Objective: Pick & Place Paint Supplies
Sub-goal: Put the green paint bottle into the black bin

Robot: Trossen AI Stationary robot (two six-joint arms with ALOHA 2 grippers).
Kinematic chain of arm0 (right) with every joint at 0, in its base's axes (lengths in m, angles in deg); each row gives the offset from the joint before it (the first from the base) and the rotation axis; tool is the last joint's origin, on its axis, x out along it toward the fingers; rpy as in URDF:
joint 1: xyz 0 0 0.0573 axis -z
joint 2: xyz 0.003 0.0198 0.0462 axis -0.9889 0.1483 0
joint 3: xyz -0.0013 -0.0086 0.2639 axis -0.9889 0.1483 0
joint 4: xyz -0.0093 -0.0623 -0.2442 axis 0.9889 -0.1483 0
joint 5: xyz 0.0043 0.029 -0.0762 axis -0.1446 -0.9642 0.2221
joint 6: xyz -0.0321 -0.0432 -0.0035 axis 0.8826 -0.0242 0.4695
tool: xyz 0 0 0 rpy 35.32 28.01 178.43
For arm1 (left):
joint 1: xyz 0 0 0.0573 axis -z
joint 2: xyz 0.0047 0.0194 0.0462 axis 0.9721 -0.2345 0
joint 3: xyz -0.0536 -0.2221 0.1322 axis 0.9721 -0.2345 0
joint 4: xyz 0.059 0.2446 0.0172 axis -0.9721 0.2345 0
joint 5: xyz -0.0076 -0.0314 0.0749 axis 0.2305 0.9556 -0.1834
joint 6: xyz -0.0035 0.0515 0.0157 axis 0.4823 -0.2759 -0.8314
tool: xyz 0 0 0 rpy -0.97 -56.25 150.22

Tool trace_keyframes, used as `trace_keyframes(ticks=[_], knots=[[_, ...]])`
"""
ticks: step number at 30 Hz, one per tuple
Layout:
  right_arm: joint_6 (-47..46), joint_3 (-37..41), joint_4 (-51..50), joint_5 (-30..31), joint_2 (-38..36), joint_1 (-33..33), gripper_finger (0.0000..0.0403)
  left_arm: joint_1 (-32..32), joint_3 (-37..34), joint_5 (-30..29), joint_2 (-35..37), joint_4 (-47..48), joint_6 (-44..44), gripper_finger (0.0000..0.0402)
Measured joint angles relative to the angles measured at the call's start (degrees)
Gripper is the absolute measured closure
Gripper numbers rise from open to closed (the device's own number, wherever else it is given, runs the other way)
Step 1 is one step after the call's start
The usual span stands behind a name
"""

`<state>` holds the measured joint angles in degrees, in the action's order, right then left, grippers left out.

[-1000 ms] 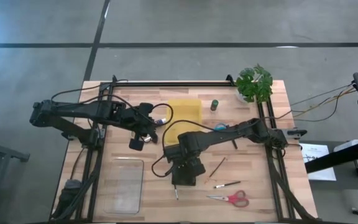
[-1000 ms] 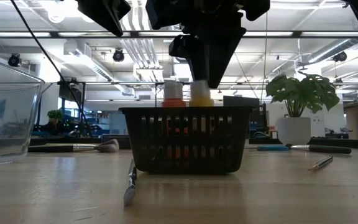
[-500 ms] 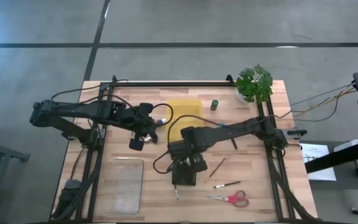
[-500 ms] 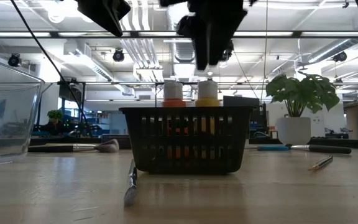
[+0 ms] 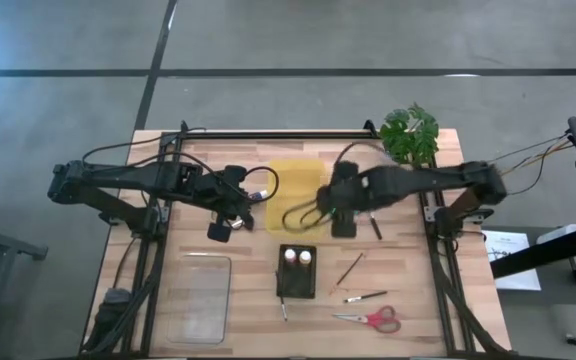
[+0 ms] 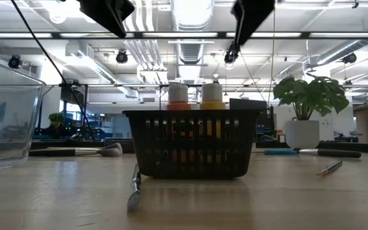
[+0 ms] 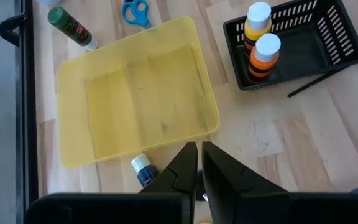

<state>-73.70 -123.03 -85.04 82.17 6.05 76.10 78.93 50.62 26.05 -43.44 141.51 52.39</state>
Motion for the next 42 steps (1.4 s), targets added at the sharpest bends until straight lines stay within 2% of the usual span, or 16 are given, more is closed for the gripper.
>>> trace_keyframes(ticks=[6, 11, 17, 26, 31, 42], knots=[[4.2, 15.0, 11.8, -6.5, -6.8, 12.1, 0.0207, 0.0, 0.0, 0.0, 0.0, 0.2, -0.8, 0.0369], [7.5, 19.8, 16.1, -9.3, -7.4, 20.8, 0.0207, 0.0, 0.0, -0.1, 0.0, 0.4, -1.1, 0.0369], [7.3, 18.4, 18.5, -11.8, -4.8, 27.7, 0.0207, 0.0, 0.0, -0.3, 0.0, 0.4, -1.8, 0.0369], [-2.2, 12.3, 15.5, -18.0, 0.9, 35.7, 0.0207, 0.0, 0.0, -0.3, 0.0, -0.2, -1.8, 0.0369], [-5.8, 11.1, 12.5, -18.2, 3.3, 37.7, 0.0207, 0.0, 0.0, -0.3, 0.0, -0.2, -1.7, 0.0368], [-7.2, 12.1, 11.6, -18.5, 6.1, 37.8, 0.0207, 0.0, 0.0, -0.3, 0.0, -0.2, -1.0, 0.0368]])
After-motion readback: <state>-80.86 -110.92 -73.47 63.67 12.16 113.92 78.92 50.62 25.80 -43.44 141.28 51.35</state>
